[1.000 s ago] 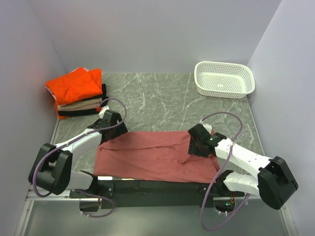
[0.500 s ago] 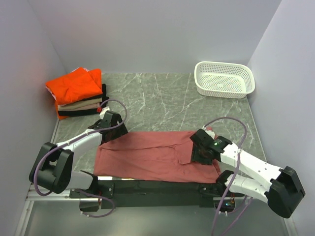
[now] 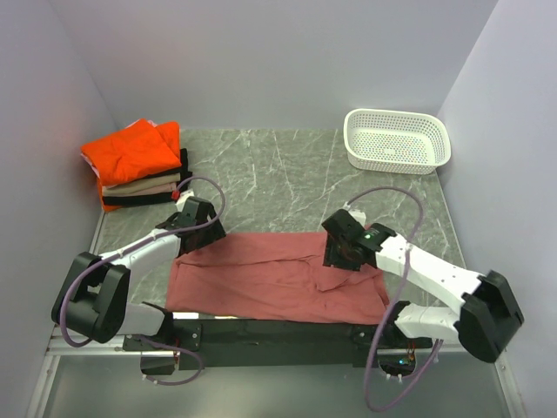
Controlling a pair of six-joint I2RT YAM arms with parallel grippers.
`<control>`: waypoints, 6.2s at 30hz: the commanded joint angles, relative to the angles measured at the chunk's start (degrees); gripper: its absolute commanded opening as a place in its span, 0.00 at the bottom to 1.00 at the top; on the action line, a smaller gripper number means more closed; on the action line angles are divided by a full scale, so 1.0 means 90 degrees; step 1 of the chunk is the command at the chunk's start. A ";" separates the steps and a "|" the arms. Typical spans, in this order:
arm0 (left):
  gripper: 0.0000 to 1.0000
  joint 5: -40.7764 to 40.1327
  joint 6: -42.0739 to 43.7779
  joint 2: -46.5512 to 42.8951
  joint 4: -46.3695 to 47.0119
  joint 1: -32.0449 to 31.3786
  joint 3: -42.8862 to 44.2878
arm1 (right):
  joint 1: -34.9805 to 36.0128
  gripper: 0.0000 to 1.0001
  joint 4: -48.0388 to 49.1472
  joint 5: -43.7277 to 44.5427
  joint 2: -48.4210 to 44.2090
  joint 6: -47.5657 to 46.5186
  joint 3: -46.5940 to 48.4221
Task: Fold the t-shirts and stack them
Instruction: Fold the tshirt
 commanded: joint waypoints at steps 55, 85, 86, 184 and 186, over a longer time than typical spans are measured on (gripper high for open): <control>0.82 0.0081 -0.0300 -0.0325 0.0134 -0.0163 -0.0537 | -0.1254 0.58 0.1437 -0.0119 0.2104 -0.0491 0.0267; 0.82 0.0052 -0.0770 -0.3457 -0.0784 -0.0925 -0.1242 | -0.1860 0.58 0.0627 -0.1360 0.6405 -0.2522 0.7289; 0.83 -0.0045 -0.0644 -0.3556 -0.0949 -0.0925 -0.1143 | -0.1860 0.58 0.0608 -0.1331 0.6296 -0.2590 0.7396; 0.84 -0.0065 -0.2429 -0.0832 0.0963 -0.4030 -0.0917 | 0.0044 0.59 0.1467 -0.1087 0.1462 -0.1303 0.0670; 0.85 -0.0280 -0.2488 -0.1134 0.0827 -0.4137 -0.0947 | 0.0346 0.59 0.1370 -0.1008 0.1043 -0.0963 0.0406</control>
